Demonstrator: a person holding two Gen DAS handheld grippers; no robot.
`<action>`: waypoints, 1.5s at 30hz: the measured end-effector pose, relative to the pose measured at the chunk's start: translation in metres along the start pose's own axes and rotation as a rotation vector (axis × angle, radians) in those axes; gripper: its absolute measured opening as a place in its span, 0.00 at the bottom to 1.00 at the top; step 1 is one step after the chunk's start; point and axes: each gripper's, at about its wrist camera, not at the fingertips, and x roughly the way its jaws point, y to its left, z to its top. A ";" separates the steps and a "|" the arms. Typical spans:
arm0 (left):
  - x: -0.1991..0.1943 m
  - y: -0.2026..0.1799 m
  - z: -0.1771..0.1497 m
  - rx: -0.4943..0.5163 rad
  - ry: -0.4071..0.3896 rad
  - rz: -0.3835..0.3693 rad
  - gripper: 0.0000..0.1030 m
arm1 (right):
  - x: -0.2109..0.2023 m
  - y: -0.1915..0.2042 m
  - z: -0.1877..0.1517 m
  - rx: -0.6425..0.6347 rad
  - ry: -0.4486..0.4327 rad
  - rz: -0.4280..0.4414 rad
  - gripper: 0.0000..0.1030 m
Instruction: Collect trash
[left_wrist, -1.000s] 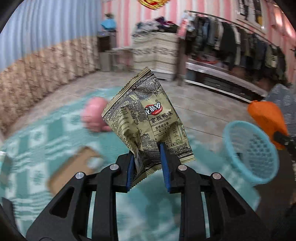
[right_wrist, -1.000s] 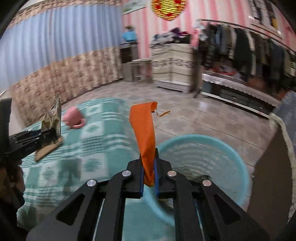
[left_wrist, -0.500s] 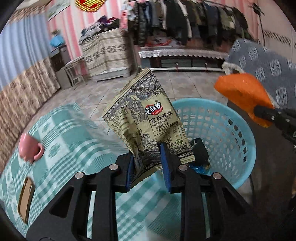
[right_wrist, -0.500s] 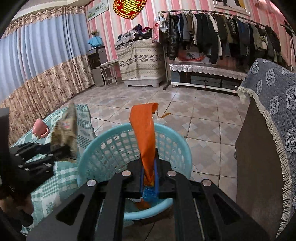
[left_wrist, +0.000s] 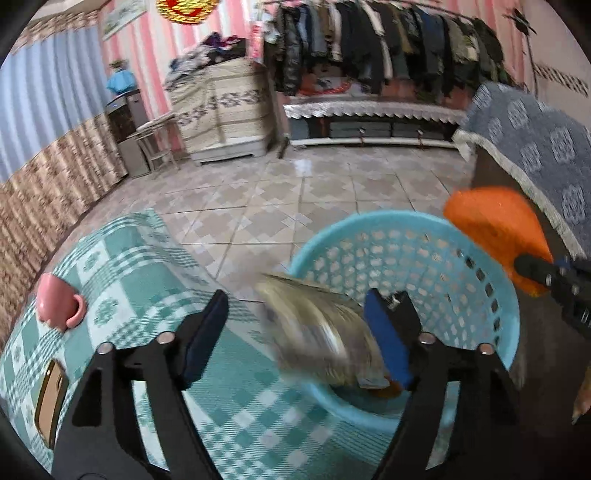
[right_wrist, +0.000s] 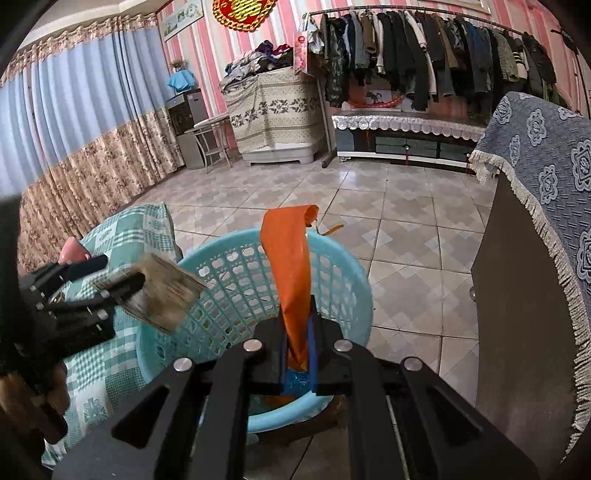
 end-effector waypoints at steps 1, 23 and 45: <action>-0.003 0.005 0.001 -0.018 -0.012 0.003 0.80 | 0.003 0.003 0.000 -0.005 0.006 0.004 0.08; -0.099 0.114 -0.027 -0.219 -0.124 0.197 0.95 | 0.054 0.063 0.006 -0.131 0.057 -0.016 0.76; -0.263 0.146 -0.156 -0.369 -0.186 0.356 0.95 | -0.102 0.194 -0.046 -0.274 -0.132 0.230 0.96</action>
